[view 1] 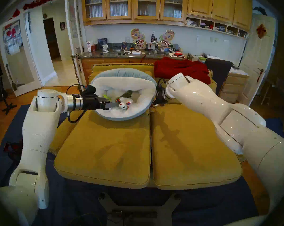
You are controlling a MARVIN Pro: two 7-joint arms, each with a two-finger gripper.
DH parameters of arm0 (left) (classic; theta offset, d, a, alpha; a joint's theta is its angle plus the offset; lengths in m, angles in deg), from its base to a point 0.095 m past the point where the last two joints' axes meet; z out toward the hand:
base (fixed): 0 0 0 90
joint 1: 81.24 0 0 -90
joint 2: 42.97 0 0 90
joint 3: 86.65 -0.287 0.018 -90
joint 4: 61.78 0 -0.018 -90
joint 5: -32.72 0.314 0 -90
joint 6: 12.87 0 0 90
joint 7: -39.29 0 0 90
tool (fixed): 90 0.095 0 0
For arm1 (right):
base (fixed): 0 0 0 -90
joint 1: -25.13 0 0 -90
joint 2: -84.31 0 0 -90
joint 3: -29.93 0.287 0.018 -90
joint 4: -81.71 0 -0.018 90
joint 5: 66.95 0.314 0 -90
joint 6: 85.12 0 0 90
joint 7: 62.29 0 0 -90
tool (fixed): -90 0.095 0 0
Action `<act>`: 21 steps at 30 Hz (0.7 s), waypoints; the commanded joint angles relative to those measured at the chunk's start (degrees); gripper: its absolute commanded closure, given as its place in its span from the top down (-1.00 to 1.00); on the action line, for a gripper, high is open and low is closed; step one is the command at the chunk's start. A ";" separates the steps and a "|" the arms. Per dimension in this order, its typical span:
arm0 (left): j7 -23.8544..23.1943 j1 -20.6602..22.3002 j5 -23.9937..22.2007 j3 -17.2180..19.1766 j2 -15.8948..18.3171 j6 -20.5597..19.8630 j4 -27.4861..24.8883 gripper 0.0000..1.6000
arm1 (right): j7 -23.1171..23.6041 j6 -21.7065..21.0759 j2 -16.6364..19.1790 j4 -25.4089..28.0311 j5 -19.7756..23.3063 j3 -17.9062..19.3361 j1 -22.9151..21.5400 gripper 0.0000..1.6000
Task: Put toys into dog bed
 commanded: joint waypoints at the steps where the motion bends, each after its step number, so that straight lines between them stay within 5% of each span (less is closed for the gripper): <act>1: -0.34 1.51 -0.48 0.43 0.04 0.23 -1.09 1.00 | 1.47 -1.17 3.77 5.31 -0.61 1.06 -5.88 -1.00; 21: -0.33 0.90 -0.34 0.40 0.13 0.36 -1.01 1.00 | 10.86 -4.80 6.48 19.64 1.00 3.99 -10.53 -1.00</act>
